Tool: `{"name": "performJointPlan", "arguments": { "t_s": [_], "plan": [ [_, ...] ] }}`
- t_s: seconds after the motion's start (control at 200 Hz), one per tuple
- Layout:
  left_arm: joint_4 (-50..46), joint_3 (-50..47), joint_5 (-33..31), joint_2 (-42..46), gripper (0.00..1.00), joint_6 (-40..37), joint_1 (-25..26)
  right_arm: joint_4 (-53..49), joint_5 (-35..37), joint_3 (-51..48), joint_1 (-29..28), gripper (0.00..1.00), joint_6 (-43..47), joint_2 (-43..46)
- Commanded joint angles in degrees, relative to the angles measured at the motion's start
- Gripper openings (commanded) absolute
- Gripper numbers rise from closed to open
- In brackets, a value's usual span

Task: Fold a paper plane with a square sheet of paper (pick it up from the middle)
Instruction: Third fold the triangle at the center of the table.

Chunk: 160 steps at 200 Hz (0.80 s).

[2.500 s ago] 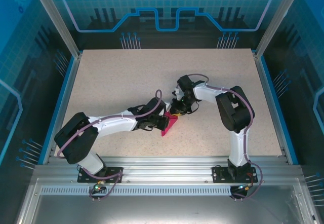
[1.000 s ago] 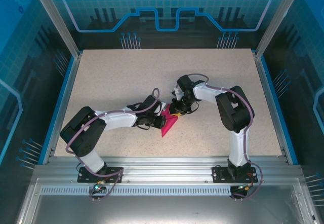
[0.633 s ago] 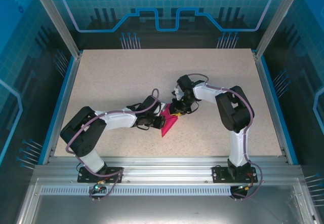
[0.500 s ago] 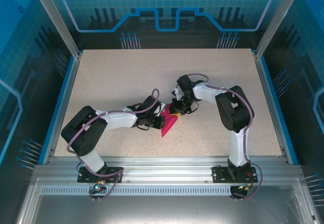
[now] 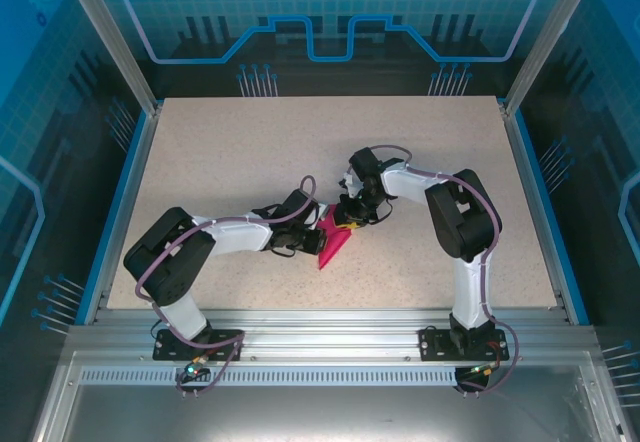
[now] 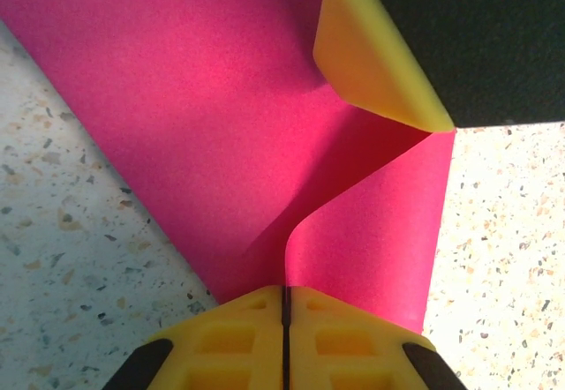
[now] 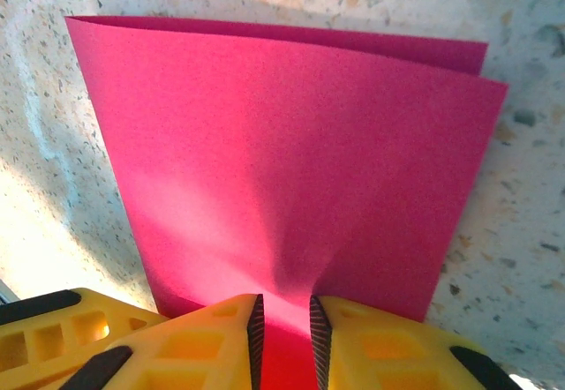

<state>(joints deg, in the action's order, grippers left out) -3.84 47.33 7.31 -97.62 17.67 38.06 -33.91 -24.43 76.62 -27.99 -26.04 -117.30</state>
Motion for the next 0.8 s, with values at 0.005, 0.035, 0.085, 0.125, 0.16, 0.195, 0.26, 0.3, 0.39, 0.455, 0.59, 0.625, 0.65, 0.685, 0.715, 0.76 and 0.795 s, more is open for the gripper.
{"name": "performJointPlan", "arguments": {
  "t_s": [0.005,0.035,0.085,0.125,0.16,0.195,0.26,0.3,0.39,0.455,0.59,0.625,0.65,0.685,0.715,0.76,0.795],
  "plan": [
    [0.53,-1.62,-0.90,0.55,0.09,0.39,-0.53,-1.71,0.52,0.89,-0.89,0.25,-0.37,-1.97],
    [0.34,-1.60,-0.81,0.76,0.09,0.51,-0.50,-1.69,0.52,0.86,-0.93,0.25,-0.40,-1.99],
    [0.08,-1.55,-0.72,1.03,0.09,0.69,-0.48,-1.75,0.66,0.90,-0.82,0.25,-0.39,-2.06],
    [-0.01,-1.53,-0.54,1.20,0.09,0.78,-0.48,-1.76,0.65,0.87,-0.92,0.25,-0.35,-2.06],
    [-0.04,-1.48,-0.39,1.30,0.10,0.91,-0.52,-1.71,0.61,0.89,-0.93,0.25,-0.37,-2.06],
    [-0.20,-1.46,-0.34,1.32,0.09,0.91,-0.49,-1.69,0.61,0.90,-0.94,0.25,-0.43,-2.06],
    [0.02,-1.62,-0.54,1.38,0.09,1.01,-0.46,-1.64,0.57,0.90,-0.91,0.25,-0.45,-2.06],
    [0.02,-1.58,-0.59,1.30,0.09,1.04,-0.46,-1.60,0.61,0.91,-0.87,0.25,-0.41,-2.06],
    [-0.07,-1.45,-0.72,1.12,0.10,1.31,-0.47,-1.73,0.62,0.99,-0.87,0.26,-0.34,-2.06],
    [0.05,-1.50,-0.59,0.87,0.10,1.44,-0.45,-1.68,0.44,1.06,-0.82,0.26,-0.41,-1.97],
    [0.28,-2.13,-0.84,0.98,0.10,2.22,-0.51,-1.34,0.40,1.15,-0.83,0.26,-0.67,-1.32],
    [0.33,-2.40,-0.83,0.94,0.10,2.20,-0.51,-1.29,0.29,1.31,-0.83,0.27,-0.77,-1.19],
    [0.08,-2.34,-0.94,0.99,0.09,2.20,-0.45,-1.16,0.26,1.34,-0.83,0.27,-0.92,-1.05],
    [-0.12,-2.42,-1.09,1.08,0.10,2.31,-0.49,-1.03,0.21,1.44,-0.82,0.27,-1.07,-0.81],
    [-0.05,-2.56,-1.16,1.21,0.09,2.33,-0.53,-0.86,0.19,1.50,-0.83,0.27,-1.20,-0.48],
    [0.04,-2.77,-1.35,1.34,0.10,2.43,-0.48,-0.19,0.19,1.30,-0.76,0.27,-1.62,0.33],
    [0.03,-2.91,-1.50,1.38,0.10,2.46,-0.45,0.39,0.16,0.93,-0.68,0.27,-1.89,1.19]
  ]
}}
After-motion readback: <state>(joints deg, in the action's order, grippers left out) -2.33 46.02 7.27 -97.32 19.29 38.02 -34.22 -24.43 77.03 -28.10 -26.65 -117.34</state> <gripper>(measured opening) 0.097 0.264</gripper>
